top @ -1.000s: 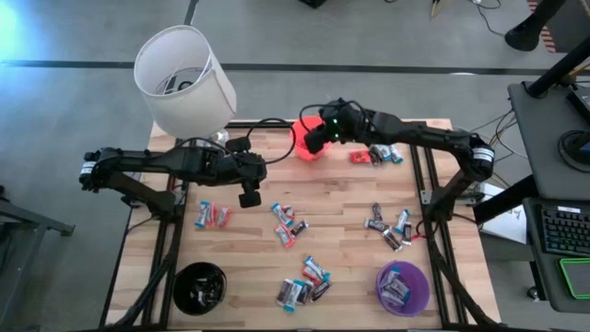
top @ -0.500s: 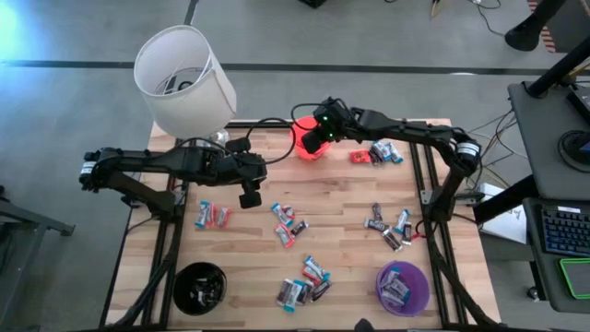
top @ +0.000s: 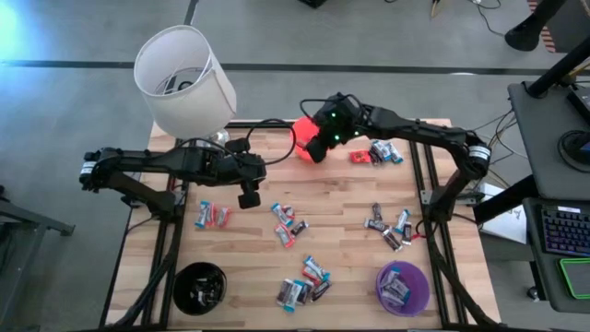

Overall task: Organize candy in baskets
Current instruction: Put the white chocolate into the purple bucket

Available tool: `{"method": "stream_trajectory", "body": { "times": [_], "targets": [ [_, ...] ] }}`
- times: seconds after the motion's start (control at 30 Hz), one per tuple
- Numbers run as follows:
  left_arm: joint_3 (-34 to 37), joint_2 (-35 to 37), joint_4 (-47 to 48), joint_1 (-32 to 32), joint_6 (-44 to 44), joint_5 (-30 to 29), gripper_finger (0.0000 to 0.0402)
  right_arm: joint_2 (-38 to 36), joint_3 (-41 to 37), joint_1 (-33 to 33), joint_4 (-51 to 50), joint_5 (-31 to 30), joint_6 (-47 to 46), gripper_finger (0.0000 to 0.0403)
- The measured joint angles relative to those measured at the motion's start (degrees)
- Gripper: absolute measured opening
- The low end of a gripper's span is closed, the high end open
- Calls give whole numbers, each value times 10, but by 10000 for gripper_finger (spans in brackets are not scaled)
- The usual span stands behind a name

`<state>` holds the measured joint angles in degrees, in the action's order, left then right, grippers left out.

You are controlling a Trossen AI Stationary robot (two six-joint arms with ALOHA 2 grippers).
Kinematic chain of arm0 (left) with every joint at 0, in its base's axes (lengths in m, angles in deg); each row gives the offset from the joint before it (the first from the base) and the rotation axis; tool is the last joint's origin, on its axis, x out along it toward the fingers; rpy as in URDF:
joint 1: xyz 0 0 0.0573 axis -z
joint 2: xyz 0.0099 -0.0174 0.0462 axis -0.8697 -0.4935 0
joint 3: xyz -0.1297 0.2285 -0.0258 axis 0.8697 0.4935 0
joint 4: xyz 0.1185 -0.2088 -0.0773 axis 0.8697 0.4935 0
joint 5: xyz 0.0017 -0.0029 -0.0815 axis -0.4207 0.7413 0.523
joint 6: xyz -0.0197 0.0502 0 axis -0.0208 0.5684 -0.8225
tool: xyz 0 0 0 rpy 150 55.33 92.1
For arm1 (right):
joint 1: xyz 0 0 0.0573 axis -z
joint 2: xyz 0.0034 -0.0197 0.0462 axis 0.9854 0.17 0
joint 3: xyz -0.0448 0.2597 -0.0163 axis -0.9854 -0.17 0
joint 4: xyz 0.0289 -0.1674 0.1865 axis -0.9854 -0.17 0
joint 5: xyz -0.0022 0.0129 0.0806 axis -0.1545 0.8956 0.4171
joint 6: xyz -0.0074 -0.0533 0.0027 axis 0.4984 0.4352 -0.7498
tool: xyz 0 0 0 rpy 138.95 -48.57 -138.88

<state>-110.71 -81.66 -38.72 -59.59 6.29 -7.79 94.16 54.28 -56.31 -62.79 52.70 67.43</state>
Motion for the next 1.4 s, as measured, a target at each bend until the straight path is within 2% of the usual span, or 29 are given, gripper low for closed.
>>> {"method": "stream_trajectory", "body": {
  "times": [0.07, 0.13, 0.43, 0.7, 1.2, 1.4],
  "targets": [
    [0, 0, 4, 0, 0, 0, 142, -10, 0, -14, -8, 67, -8, 120],
    [0, 0, 9, 0, 0, 0, 142, -17, 0, -35, -22, 95, -18, 121],
    [0, 0, 43, 0, 0, 0, 142, -34, 0, -159, -107, 93, -75, 121],
    [0, 0, 48, 0, 6, 0, 142, -34, 0, -279, -127, -1, -120, 121],
    [0, 0, 57, 0, 13, 3, 142, -28, -15, -391, -127, -125, -271, 121],
    [0, 0, 62, 1, 13, 84, 142, 7, -15, -427, -124, -153, -274, 121]
  ]
}}
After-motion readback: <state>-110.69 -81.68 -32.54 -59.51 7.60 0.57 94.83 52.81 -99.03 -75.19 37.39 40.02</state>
